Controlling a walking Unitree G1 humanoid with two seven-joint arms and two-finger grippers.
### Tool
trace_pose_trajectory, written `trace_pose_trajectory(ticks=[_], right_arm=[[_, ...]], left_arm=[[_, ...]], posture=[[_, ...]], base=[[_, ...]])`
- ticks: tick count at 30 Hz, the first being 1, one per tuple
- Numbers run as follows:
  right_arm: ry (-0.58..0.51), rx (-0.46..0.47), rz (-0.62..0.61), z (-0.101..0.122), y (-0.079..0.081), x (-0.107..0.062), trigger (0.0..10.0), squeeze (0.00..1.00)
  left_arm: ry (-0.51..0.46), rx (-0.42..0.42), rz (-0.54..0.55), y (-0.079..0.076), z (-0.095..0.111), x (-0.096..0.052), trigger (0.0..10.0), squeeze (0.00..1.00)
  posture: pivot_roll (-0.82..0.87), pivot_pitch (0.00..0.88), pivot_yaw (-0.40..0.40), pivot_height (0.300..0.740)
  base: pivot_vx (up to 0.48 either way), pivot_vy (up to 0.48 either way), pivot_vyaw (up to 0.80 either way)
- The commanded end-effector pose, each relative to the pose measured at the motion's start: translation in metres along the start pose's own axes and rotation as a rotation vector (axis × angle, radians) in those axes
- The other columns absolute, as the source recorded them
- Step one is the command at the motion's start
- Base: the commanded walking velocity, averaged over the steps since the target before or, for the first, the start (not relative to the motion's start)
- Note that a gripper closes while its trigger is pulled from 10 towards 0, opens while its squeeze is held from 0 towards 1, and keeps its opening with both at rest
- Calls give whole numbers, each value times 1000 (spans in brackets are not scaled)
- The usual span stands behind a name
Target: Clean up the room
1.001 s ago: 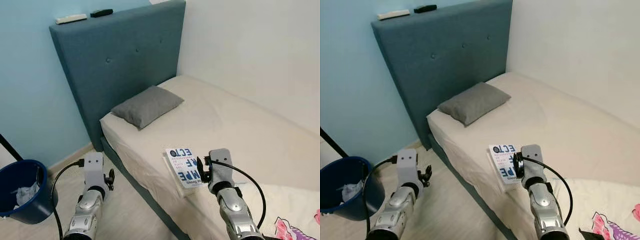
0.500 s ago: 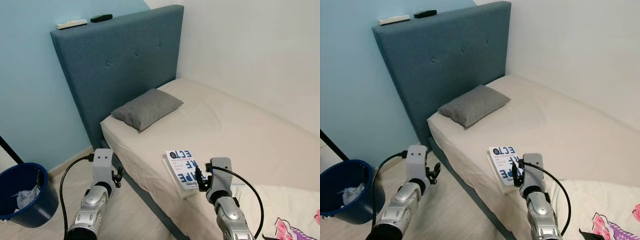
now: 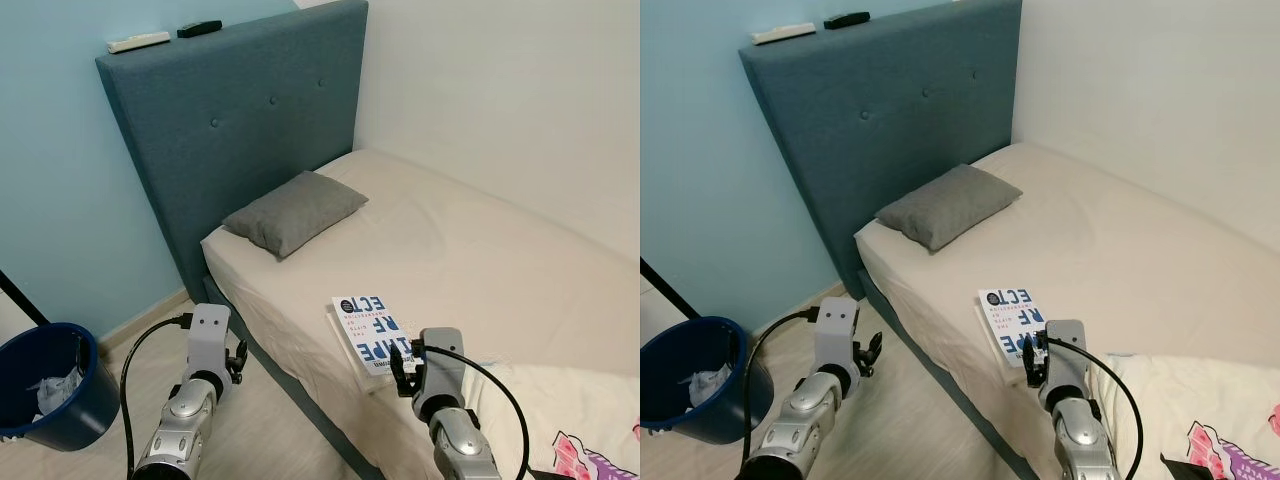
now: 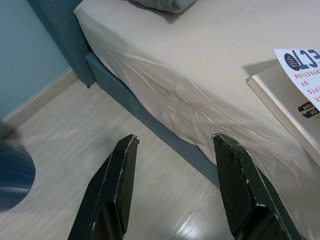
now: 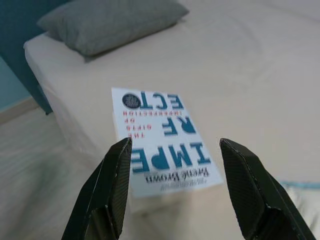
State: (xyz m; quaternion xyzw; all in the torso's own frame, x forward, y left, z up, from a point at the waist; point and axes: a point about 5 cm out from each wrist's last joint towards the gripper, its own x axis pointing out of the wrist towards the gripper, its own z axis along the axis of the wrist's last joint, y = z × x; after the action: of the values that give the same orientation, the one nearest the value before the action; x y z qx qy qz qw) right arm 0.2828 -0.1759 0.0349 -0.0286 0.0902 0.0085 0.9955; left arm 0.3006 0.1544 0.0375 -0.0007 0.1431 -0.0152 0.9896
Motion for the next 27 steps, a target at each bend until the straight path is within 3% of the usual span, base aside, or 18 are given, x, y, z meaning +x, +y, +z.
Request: trace_pose_trajectory(ticks=[1, 15, 27], right_arm=[[28, 5, 3, -4, -1, 0, 10000, 0], [79, 72, -14, -9, 3, 2, 10000, 0], [96, 109, -9, -14, 8, -2, 10000, 0]], left_arm=[[13, -7, 13, 2, -3, -1, 10000, 0], [46, 42, -24, -2, -10, -4, 10000, 0], [39, 52, -36, -3, -6, -1, 10000, 0]], posture=[[5, 154, -15, 740], [15, 147, -14, 740], [10, 147, -7, 740]], base=[[0, 0, 0], [0, 0, 0], [0, 0, -800]])
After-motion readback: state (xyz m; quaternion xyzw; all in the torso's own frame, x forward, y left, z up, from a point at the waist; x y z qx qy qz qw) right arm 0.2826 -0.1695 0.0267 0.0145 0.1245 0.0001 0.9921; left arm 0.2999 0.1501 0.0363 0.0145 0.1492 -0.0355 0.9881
